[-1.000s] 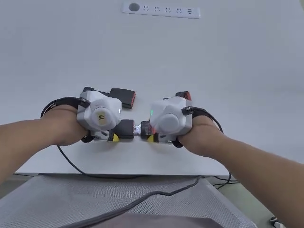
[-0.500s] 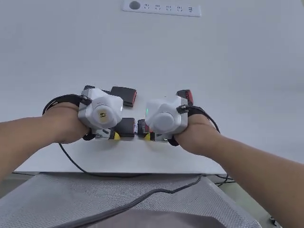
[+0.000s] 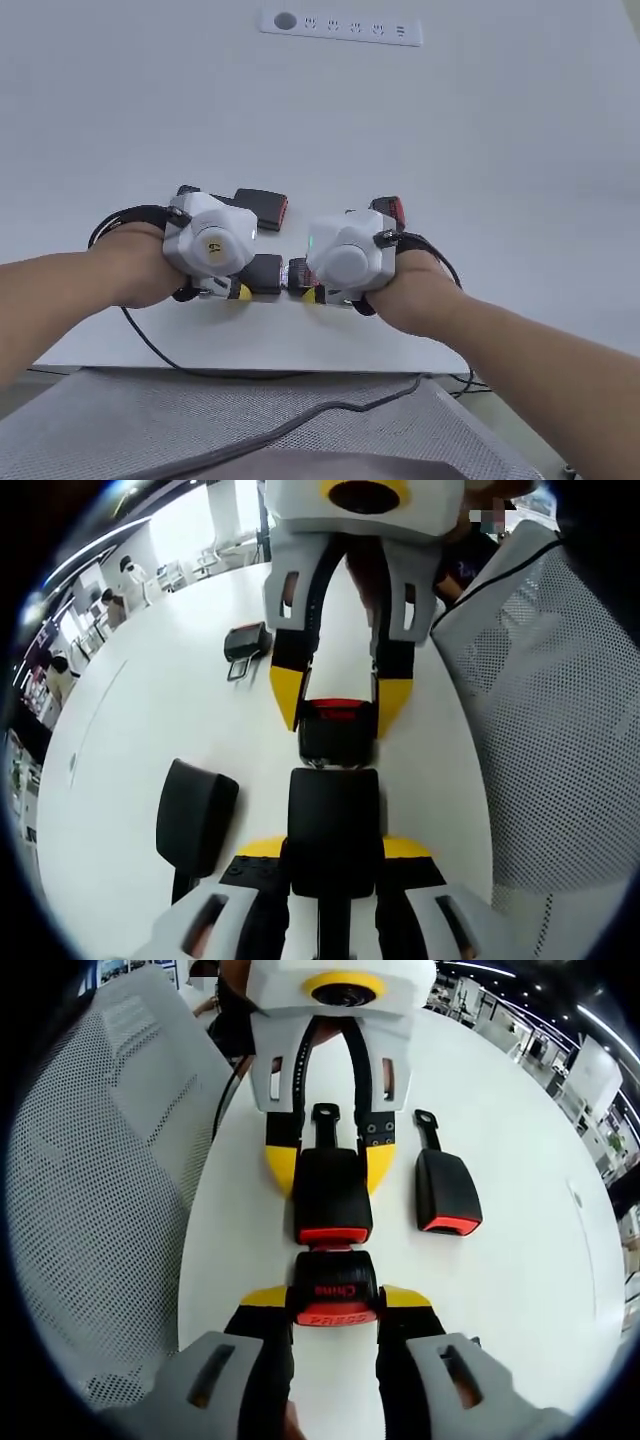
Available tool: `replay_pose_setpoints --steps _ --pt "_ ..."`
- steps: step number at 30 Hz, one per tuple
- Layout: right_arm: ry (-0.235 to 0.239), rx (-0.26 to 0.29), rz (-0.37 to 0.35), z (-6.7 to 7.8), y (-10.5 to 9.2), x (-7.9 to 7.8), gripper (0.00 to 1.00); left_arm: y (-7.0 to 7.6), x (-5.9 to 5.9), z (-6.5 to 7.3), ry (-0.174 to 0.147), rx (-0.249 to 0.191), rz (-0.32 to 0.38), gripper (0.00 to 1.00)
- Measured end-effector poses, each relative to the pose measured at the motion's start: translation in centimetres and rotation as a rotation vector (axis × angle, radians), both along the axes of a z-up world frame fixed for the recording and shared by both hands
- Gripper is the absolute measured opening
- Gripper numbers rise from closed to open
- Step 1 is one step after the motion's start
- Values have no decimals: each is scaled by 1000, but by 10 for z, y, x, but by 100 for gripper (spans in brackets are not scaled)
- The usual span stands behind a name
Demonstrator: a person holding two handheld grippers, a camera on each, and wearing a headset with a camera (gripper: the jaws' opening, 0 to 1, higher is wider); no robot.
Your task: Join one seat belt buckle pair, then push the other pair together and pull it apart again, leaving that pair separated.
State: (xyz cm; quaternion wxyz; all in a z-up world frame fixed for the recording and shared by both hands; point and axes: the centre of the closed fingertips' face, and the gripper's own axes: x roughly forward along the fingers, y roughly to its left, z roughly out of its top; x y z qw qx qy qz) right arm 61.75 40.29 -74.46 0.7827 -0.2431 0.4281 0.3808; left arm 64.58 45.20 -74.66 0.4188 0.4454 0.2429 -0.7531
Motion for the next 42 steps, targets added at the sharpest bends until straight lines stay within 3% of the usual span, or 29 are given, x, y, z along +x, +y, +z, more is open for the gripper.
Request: replay_pose_setpoints --steps 3,14,42 --pt "-6 19 -9 0 -1 0 29 1 0 2 14 -30 5 32" --pt "-9 79 -25 2 -2 5 29 1 5 3 37 -30 1 31" --pt "9 82 -25 0 0 4 31 3 7 2 37 -9 23 33"
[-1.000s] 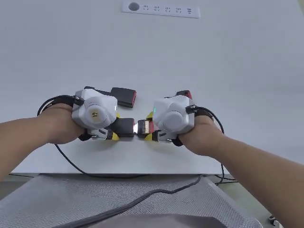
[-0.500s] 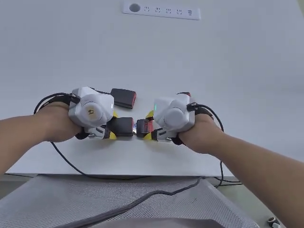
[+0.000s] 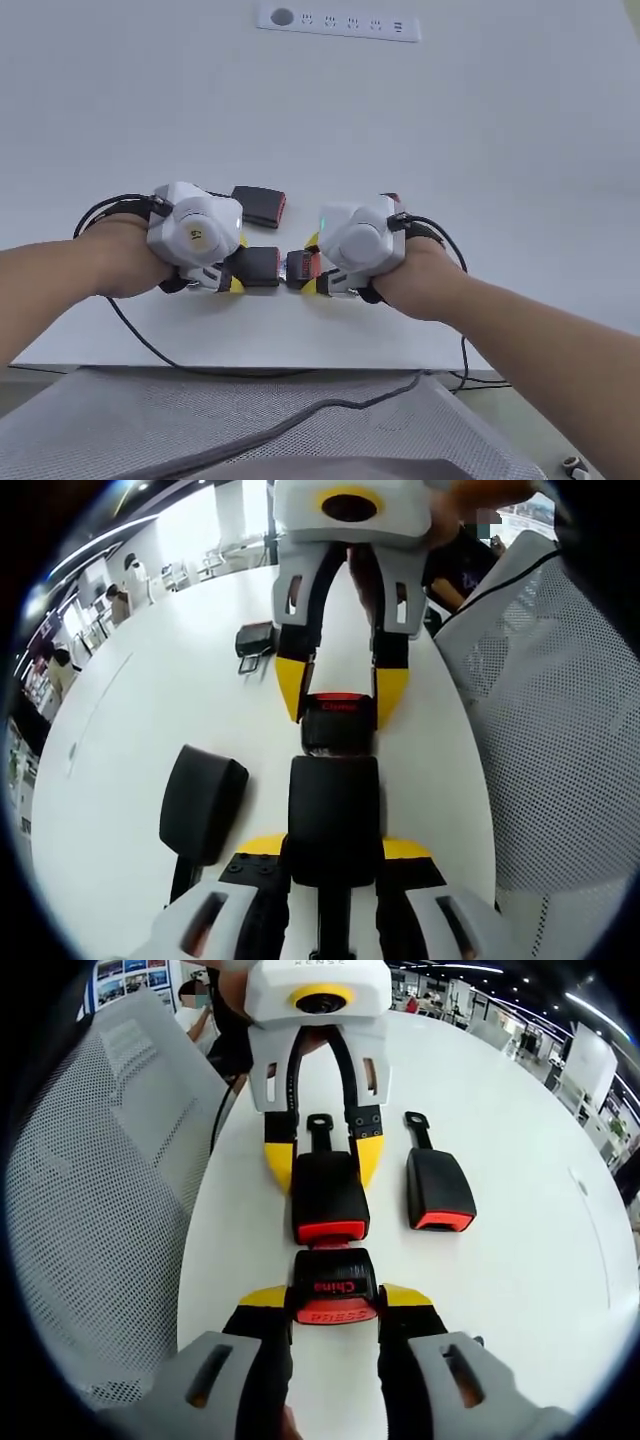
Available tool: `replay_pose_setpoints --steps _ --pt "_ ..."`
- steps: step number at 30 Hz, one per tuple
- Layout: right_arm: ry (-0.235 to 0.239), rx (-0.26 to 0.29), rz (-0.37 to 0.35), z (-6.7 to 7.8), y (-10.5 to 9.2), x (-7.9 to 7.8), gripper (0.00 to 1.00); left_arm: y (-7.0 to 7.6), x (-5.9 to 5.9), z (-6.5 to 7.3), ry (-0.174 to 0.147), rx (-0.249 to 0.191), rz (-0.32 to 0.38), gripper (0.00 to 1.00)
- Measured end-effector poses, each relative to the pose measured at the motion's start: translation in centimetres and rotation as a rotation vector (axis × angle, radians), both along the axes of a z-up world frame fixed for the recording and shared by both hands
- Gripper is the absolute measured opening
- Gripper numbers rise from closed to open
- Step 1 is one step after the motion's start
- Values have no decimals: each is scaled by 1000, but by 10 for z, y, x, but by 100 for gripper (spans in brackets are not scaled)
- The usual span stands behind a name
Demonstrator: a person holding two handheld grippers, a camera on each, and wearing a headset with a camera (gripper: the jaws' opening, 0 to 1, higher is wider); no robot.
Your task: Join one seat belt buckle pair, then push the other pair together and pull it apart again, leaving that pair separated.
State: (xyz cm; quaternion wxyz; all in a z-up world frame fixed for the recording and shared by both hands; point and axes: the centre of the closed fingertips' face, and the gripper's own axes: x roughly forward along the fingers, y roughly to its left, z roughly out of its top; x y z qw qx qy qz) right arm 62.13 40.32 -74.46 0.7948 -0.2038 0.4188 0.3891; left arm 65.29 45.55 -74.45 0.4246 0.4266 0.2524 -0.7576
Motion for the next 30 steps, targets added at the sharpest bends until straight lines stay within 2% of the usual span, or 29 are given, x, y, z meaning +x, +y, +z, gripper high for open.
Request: replay_pose_setpoints --steps 4,10,13,16,22,25,30 --pt "0 10 -12 0 0 0 31 0 1 0 8 -9 2 33" --pt "7 11 -20 0 -1 1 32 0 2 -1 -3 -12 -1 33" --pt "13 13 -21 -1 -1 1 32 0 2 -1 5 -12 13 33" --pt "11 -5 -8 -3 -1 0 33 -1 2 -1 6 -10 10 34" --pt "5 1 -27 -3 -2 0 39 -4 1 1 -1 -12 14 36" --pt "2 17 -39 1 -3 1 39 -11 0 8 18 -40 41 37" --pt "-10 35 -40 12 0 2 38 -13 0 16 17 -54 48 39"
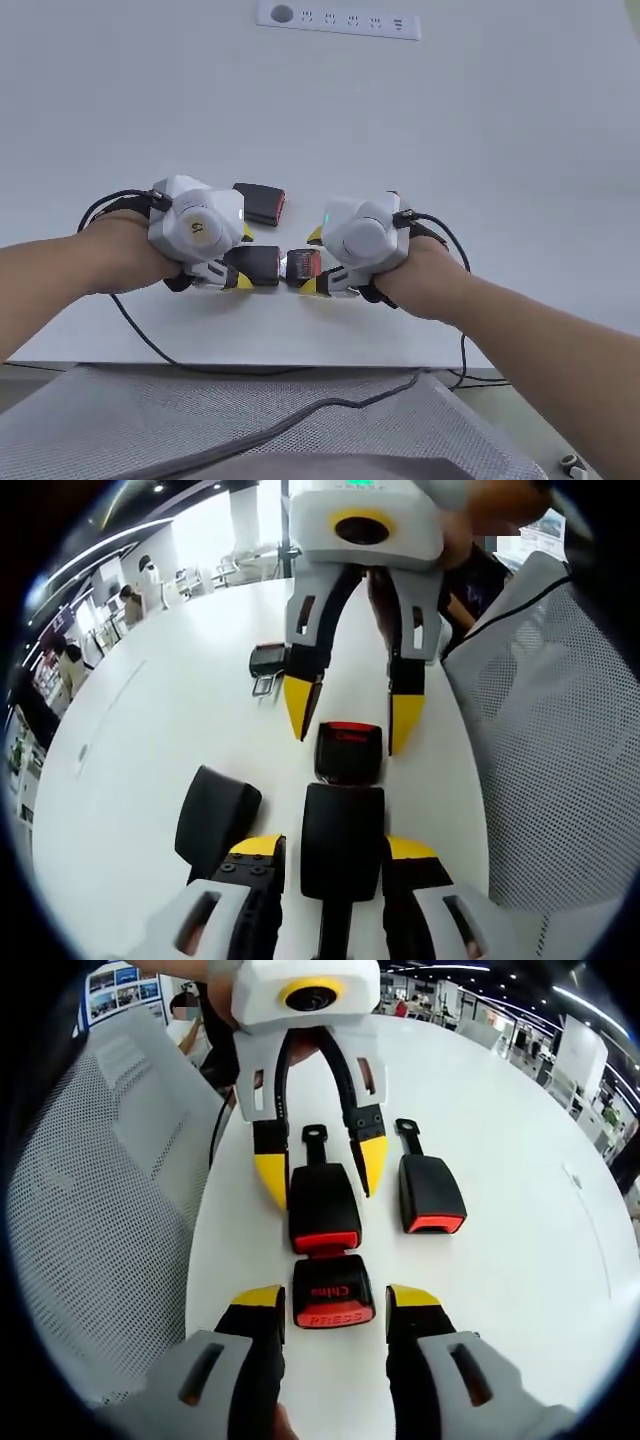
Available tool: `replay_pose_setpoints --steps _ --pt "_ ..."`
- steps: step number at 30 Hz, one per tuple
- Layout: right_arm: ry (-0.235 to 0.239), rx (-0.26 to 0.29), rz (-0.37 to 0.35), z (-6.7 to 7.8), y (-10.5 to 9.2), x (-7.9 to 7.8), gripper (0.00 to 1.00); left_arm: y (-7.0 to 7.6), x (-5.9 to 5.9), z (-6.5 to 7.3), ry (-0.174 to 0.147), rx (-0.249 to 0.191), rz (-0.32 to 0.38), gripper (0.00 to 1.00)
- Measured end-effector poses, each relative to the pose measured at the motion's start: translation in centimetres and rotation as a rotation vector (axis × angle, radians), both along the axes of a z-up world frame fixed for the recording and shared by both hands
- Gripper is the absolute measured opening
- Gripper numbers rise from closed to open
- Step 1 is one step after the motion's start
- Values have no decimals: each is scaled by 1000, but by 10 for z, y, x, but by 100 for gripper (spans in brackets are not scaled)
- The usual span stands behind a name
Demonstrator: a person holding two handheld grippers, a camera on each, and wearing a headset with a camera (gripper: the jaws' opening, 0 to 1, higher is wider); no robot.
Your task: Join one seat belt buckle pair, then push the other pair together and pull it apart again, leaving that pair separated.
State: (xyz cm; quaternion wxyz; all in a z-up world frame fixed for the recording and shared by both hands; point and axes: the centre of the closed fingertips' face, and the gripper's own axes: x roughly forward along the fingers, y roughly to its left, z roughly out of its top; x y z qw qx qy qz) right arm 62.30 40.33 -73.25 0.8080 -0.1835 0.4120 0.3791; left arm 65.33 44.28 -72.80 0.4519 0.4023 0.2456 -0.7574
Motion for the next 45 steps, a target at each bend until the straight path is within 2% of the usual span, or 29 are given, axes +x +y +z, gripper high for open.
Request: replay_pose_setpoints --steps 6,11,17,22,25,28,31,35,36,40,45 --pt "-27 19 3 17 2 0 39 -2 1 16 -3 -31 9 41" --pt "-43 23 -11 25 -4 0 39 -8 3 28 -4 -59 9 43" --pt "-53 36 -73 30 -30 5 38 -20 14 35 -2 -86 21 45" --pt "-61 0 -101 31 -56 10 38 -32 30 38 -12 -104 45 45" --pt "-61 -18 -114 30 -73 15 37 -38 41 38 -16 -104 59 45" --pt "-56 -35 -117 27 -86 17 38 -42 46 37 -14 -107 68 46" --pt "-53 -49 -122 25 -97 20 38 -42 51 30 -39 -88 45 47" --pt "-44 -72 -124 22 -111 21 38 -42 59 24 -39 -73 46 47" --pt "-40 -93 -117 20 -120 21 38 -42 63 22 -43 -69 45 48" --pt "-30 -132 -99 18 -133 17 37 -43 70 17 -60 -53 28 48" --pt "-7 -159 -78 14 -143 12 38 -43 76 10 -73 -31 17 47"
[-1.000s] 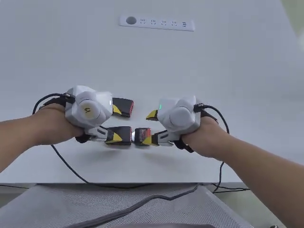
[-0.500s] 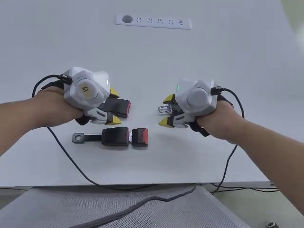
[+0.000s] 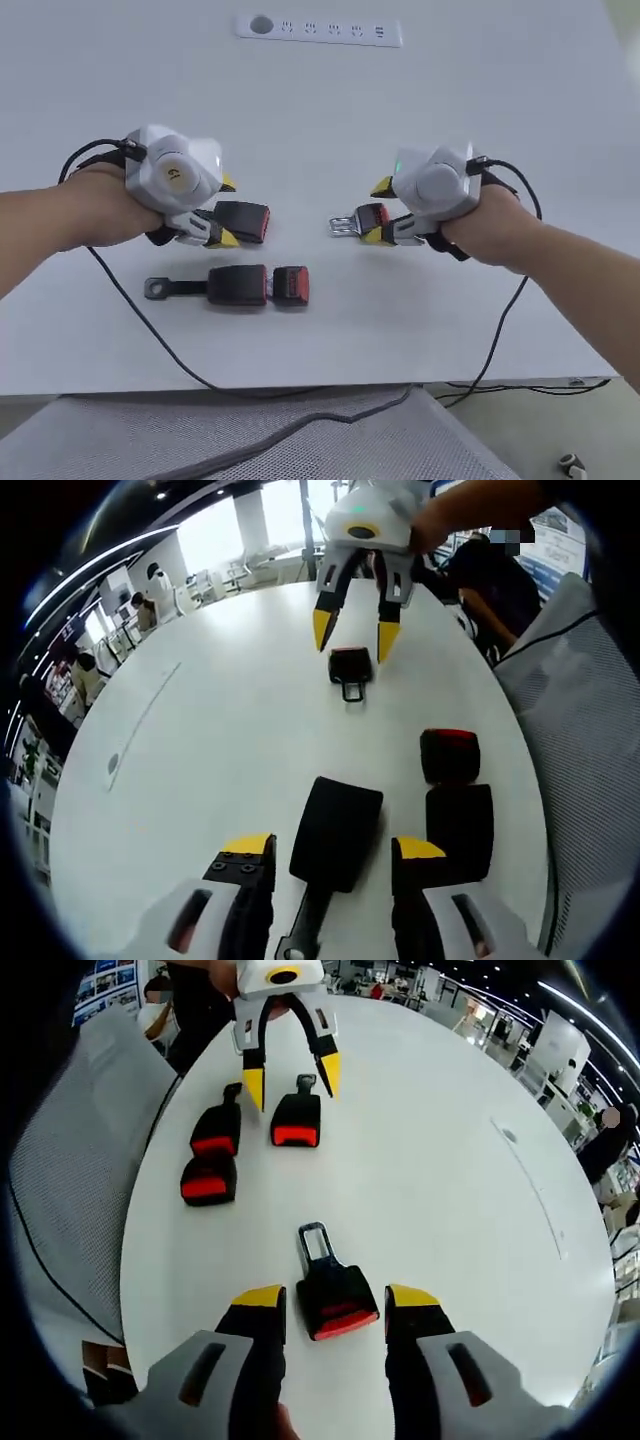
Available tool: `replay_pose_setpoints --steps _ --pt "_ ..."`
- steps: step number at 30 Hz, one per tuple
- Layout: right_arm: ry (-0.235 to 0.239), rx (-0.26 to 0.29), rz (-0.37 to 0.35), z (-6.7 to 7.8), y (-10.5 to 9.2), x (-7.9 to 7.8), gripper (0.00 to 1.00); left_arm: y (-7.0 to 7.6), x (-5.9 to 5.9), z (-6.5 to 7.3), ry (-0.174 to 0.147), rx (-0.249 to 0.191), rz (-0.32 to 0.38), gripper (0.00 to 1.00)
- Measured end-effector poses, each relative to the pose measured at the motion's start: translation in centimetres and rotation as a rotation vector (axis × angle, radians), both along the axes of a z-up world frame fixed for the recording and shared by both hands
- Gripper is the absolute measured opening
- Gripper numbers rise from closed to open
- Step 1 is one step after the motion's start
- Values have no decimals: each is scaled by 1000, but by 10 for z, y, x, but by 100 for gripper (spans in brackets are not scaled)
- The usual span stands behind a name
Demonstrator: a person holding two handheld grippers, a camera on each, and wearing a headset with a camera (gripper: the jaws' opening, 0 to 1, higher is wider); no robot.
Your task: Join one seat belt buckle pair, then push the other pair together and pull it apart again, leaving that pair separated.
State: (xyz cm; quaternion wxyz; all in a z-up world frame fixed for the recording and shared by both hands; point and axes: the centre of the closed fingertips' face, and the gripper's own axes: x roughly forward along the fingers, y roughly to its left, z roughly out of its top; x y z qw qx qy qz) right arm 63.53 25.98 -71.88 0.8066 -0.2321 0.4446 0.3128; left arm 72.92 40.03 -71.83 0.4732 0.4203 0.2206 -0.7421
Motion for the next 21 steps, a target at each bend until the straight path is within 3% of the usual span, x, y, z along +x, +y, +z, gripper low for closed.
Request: replay_pose_setpoints --steps 5,11,21 --pt "25 -28 35 -7 -5 -3 37 5 1 -10 -11 39 -32 44" --pt "40 -82 90 -16 -7 -6 33 6 4 -15 -26 47 -45 39" --pt "45 -60 82 -19 -6 -3 33 5 7 -18 -44 49 -45 33"
